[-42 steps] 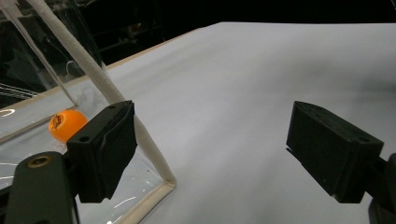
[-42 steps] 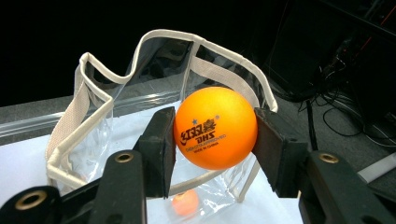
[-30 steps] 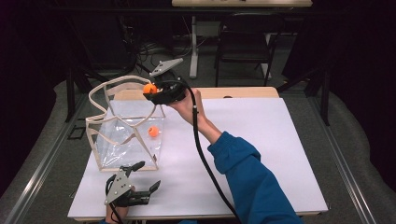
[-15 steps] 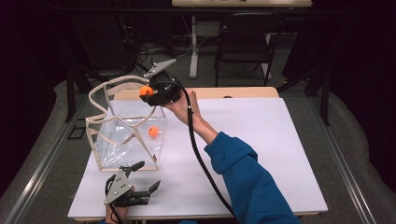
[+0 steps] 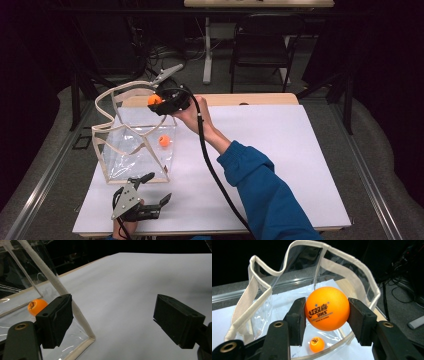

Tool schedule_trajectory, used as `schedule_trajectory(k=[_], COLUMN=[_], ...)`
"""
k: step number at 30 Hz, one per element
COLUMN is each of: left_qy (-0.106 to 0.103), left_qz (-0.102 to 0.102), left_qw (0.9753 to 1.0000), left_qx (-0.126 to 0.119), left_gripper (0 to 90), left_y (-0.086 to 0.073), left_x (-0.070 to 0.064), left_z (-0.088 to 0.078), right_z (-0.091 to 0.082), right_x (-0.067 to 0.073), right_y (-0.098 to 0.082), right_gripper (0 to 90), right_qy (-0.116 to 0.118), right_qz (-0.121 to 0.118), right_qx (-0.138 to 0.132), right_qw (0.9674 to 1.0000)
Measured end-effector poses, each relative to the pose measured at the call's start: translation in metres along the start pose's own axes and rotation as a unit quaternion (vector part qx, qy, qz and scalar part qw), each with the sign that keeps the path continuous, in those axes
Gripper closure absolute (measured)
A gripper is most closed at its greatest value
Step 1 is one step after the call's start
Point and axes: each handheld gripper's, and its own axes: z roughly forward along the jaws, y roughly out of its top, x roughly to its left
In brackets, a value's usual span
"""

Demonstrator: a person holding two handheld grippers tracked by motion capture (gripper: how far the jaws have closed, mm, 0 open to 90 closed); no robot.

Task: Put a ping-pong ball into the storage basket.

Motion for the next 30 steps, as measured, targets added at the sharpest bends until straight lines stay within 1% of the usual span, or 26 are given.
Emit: schedule_trajectory(k=[4,30], left_qy=[0.001,0.0], left_qz=[0.0,-0.002], left_qw=[1.0,1.0], left_qx=[-0.002,-0.002], left_gripper=[15.7,15.7], left_y=[0.0,0.0], left_x=[0.0,0.0], left_z=[0.0,-0.001], right_z=[0.004,0.018], right_x=[0.0,0.005], right_y=[0.0,0.0], right_gripper=[50.6,50.5], right_qy=[0.002,0.002], right_qz=[-0.004,-0.004], right_qx=[0.007,0.029], right_qw=[1.0,0.9996])
